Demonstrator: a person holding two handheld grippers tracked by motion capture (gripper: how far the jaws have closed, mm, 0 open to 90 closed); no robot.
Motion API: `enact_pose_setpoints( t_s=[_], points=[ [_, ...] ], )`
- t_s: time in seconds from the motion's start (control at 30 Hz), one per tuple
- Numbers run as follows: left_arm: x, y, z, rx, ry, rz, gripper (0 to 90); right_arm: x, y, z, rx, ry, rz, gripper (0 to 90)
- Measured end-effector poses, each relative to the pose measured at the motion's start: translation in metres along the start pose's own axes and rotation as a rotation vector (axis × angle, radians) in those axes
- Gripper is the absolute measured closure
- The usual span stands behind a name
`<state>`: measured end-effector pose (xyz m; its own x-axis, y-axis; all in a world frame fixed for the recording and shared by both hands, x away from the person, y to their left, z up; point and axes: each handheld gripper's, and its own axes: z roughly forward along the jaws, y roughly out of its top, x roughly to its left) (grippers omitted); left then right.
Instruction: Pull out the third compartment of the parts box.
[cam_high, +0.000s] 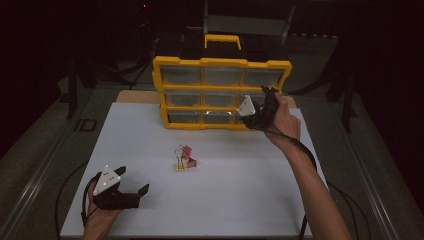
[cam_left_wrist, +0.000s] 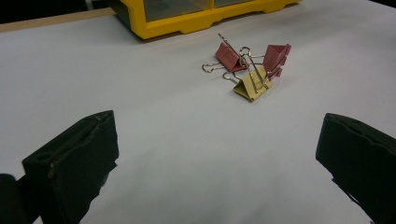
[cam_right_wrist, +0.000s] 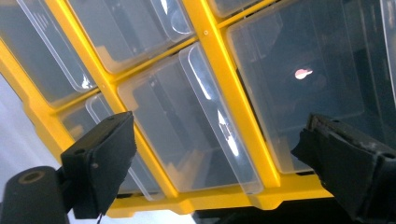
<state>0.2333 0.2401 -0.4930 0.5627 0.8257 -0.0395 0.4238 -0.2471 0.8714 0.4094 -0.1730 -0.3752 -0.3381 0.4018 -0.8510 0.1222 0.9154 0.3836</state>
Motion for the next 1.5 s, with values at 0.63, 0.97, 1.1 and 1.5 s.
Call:
enact_pose_setpoints(
  t_s=[0.63, 0.97, 1.1, 1.5],
  points=[
    [-0.002, -0.001, 0.002, 0.011, -0.003, 0.011, 0.2, 0.001, -0.009, 0.008, 0.028, -0.14, -0.265, 10.6],
    [-0.004, -0.001, 0.004, 0.019, -0.004, 0.015, 0.2, -0.009, -0.014, 0.004, -0.002, -0.265, -0.306, 10.5],
    [-0.004, -0.001, 0.004, 0.02, -0.004, 0.017, 0.2, -0.015, -0.014, 0.004, -0.01, -0.302, -0.317, 10.6],
    [-0.004, -0.002, 0.004, 0.022, -0.004, 0.015, 0.2, -0.034, -0.01, 0.008, -0.002, -0.374, -0.31, 12.7]
  ],
)
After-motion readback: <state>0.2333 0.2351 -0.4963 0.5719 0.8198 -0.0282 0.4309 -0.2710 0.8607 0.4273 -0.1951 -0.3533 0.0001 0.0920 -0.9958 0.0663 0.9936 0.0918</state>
